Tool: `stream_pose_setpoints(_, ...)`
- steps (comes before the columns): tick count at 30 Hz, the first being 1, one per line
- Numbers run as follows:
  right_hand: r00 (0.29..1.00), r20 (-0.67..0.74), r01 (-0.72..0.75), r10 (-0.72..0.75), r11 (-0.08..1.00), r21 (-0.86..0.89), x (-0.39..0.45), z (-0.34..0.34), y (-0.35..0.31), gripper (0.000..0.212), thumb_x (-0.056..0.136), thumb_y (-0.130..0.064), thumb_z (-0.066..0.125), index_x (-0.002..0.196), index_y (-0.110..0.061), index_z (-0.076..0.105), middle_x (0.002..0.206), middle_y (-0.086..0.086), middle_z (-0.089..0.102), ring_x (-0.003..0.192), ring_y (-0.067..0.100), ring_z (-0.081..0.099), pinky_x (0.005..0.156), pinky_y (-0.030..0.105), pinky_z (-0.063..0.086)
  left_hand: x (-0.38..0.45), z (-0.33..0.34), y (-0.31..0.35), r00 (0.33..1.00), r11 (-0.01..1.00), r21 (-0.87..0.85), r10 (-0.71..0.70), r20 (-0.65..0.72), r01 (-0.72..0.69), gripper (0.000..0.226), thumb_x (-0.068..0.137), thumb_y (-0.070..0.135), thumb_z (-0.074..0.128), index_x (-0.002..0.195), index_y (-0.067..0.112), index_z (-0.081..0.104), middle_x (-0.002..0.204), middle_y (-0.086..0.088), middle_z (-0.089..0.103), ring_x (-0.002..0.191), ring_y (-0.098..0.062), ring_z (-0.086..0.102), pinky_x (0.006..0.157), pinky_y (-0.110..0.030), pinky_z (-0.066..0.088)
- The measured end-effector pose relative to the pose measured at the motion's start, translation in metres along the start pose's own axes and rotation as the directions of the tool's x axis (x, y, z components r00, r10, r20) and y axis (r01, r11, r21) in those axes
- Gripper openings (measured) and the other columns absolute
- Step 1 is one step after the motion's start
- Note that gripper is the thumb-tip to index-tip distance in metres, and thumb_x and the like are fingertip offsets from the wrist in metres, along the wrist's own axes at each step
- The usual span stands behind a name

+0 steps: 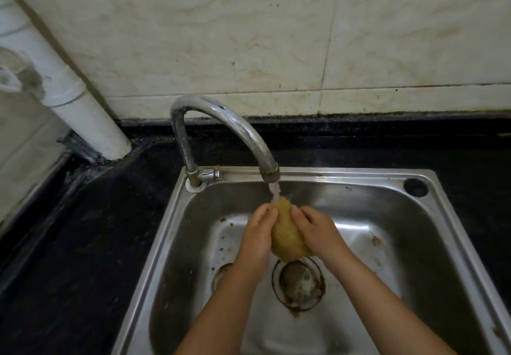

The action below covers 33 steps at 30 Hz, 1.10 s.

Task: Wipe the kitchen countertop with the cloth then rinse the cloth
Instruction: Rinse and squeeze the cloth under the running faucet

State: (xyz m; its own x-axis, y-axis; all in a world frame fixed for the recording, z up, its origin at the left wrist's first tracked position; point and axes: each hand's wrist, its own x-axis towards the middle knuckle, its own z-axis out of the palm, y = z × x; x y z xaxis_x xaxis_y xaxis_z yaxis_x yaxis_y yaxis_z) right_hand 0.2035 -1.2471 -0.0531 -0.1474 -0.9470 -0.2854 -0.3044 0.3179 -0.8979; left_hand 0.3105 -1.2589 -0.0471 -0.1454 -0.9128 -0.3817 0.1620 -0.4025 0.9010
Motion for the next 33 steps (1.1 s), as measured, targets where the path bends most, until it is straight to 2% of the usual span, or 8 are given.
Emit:
stream_pose_setpoints(4, 0.978, -0.124, 0.156, -0.169, 0.982, -0.109, -0.017, 0.007, -0.005, 0.029, 0.098, -0.022, 0.039, 0.069, -0.027, 0.041, 0.067, -0.008, 0.046, 0.061, 0.003, 0.045, 0.053, 0.01, 0.036, 0.01, 0.009, -0.004, 0.971, 0.995, 0.097, -0.013, -0.239, 0.037, 0.028, 0.096, 0.029, 0.042, 0.076, 0.015, 0.056, 0.081, -0.009, 0.058, 0.077, -0.021, 0.056, 0.073, -0.034, 0.048)
stream_pose_setpoints(8, 0.947, 0.029, 0.307, -0.32, 0.875, -0.375, -0.018, 0.017, -0.014, 0.014, 0.099, -0.027, 0.033, 0.088, -0.019, 0.037, 0.07, -0.006, 0.048, 0.065, 0.011, 0.05, 0.056, 0.016, 0.038, 0.017, 0.014, 0.003, 0.977, 0.993, -0.036, -0.12, -0.178, 0.115, 0.033, 0.097, 0.024, 0.041, 0.069, 0.011, 0.053, 0.06, -0.004, 0.056, 0.06, -0.015, 0.054, 0.059, -0.028, 0.045)
stream_pose_setpoints(13, 0.987, 0.032, 0.156, -0.158, 0.892, -0.424, 0.014, -0.002, -0.011, 0.014, 0.097, -0.024, 0.039, 0.093, -0.014, 0.031, 0.077, 0.001, 0.049, 0.075, 0.02, 0.052, 0.064, 0.03, 0.041, 0.013, 0.024, 0.003, 0.996, 0.978, 0.211, 0.02, -0.092, 0.0, 0.031, 0.097, 0.026, 0.039, 0.075, 0.018, 0.059, 0.071, -0.001, 0.06, 0.074, -0.017, 0.057, 0.072, -0.028, 0.046)
stream_pose_setpoints(19, 0.947, -0.015, 0.302, -0.32, 0.908, -0.292, -0.002, 0.006, -0.021, 0.01, 0.098, -0.021, 0.034, 0.091, -0.013, 0.035, 0.067, -0.001, 0.048, 0.066, 0.022, 0.052, 0.058, 0.032, 0.042, 0.023, 0.019, 0.01, 0.992, 0.973, 0.228, 0.005, -0.129, 0.025, 0.034, 0.097, 0.021, 0.039, 0.067, 0.017, 0.054, 0.066, -0.003, 0.055, 0.068, -0.017, 0.054, 0.07, -0.03, 0.044)
stream_pose_setpoints(23, 0.98, -0.025, 0.176, -0.197, 0.921, -0.349, 0.01, -0.006, -0.005, 0.013, 0.097, -0.022, 0.041, 0.092, -0.013, 0.033, 0.07, -0.005, 0.045, 0.068, 0.017, 0.049, 0.056, 0.024, 0.038, 0.008, 0.028, 0.008, 0.999, 0.909, 0.414, 0.048, -0.004, -0.043, 0.031, 0.098, 0.026, 0.037, 0.075, 0.016, 0.056, 0.069, 0.004, 0.053, 0.068, -0.006, 0.05, 0.06, -0.014, 0.04)
stream_pose_setpoints(27, 0.962, -0.038, 0.251, -0.27, 0.931, -0.266, -0.007, 0.011, -0.004, 0.01, 0.098, -0.02, 0.035, 0.09, -0.014, 0.036, 0.064, -0.008, 0.042, 0.055, 0.004, 0.042, 0.048, 0.015, 0.034, 0.023, 0.018, 0.009, 0.988, 0.9, 0.418, -0.076, -0.137, 0.127, 0.034, 0.097, 0.029, 0.039, 0.072, 0.014, 0.055, 0.072, -0.002, 0.055, 0.069, -0.013, 0.051, 0.068, -0.027, 0.041)
stream_pose_setpoints(30, 0.975, -0.099, 0.17, -0.201, 0.951, -0.26, 0.007, 0.003, -0.003, 0.011, 0.099, -0.021, 0.036, 0.091, -0.013, 0.034, 0.065, -0.007, 0.042, 0.056, 0.007, 0.042, 0.049, 0.016, 0.03, 0.018, 0.026, 0.011, 0.999, 0.88, 0.474, 0.051, -0.016, -0.037, 0.031, 0.097, 0.027, 0.039, 0.088, 0.008, 0.061, 0.078, -0.004, 0.055, 0.073, -0.014, 0.051, 0.069, -0.026, 0.041)
stream_pose_setpoints(33, 0.98, -0.133, 0.108, -0.15, 0.953, -0.284, 0.01, -0.001, 0.009, 0.011, 0.098, -0.018, 0.037, 0.09, -0.012, 0.034, 0.066, -0.006, 0.041, 0.058, 0.009, 0.042, 0.047, 0.015, 0.027, 0.008, 0.027, 0.005, 0.998, 0.902, 0.429, 0.052, 0.018, -0.055, 0.035, 0.097, 0.028, 0.038, 0.069, 0.015, 0.055, 0.072, -0.002, 0.054, 0.069, -0.012, 0.049, 0.067, -0.025, 0.042)
